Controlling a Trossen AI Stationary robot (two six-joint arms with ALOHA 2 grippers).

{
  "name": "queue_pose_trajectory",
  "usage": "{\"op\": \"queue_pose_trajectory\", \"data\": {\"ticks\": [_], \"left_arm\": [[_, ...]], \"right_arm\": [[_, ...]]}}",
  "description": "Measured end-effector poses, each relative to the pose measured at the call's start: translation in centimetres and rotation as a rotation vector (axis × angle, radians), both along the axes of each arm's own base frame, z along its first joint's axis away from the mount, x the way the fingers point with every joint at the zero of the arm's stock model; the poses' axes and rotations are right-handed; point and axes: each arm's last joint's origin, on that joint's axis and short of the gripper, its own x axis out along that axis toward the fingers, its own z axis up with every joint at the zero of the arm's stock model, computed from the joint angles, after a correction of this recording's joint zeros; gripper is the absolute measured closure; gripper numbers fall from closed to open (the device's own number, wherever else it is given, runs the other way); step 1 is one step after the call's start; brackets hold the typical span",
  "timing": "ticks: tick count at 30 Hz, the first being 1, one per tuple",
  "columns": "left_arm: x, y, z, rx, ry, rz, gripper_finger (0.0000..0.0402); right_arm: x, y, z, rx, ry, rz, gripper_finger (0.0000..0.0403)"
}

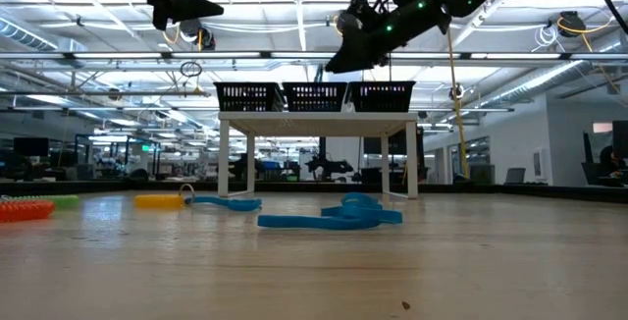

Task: Pick & Place Office Desk Supplies
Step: Put the blue rubber band into the middle black bin

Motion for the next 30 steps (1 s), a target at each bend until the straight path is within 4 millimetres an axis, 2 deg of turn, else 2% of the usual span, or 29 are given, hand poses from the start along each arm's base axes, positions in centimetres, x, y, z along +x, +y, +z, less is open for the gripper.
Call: {"op": "queue_pose_trajectory", "data": {"ticks": [2,5,9,13,20,25,30], "left_arm": [[0.0,0.0,0.0,0.0,0.0,0.0,0.0158],[0.0,0.0,0.0,0.0,0.0,0.0,0.0158],[0.0,0.0,0.0,0.0,0.001,0.0,0.0158],[0.0,0.0,0.0,0.001,0.002,0.0,0.0158],[0.0,0.0,-0.1,0.001,0.006,0.0,0.0158],[0.0,0.0,-0.1,0.0,0.01,0.0,0.0158],[0.0,0.0,-0.1,0.0,0.01,0.0,0.0158]], "right_arm": [[-0.1,-0.1,0.0,-0.006,0.007,-0.028,0.0233],[0.1,0.2,-0.1,0.002,0.009,0.069,0.0236],[0.2,0.4,-0.1,0.058,-0.023,0.1,0.0238],[0.4,1.0,-0.1,0.108,-0.037,0.241,0.0239],[1.3,4.6,-0.3,0.232,-0.024,0.618,0.0239],[2.0,8.4,-1.1,0.281,0.067,0.743,0.0246],[2.3,12.1,-1.8,0.255,0.132,0.864,0.025]]}}
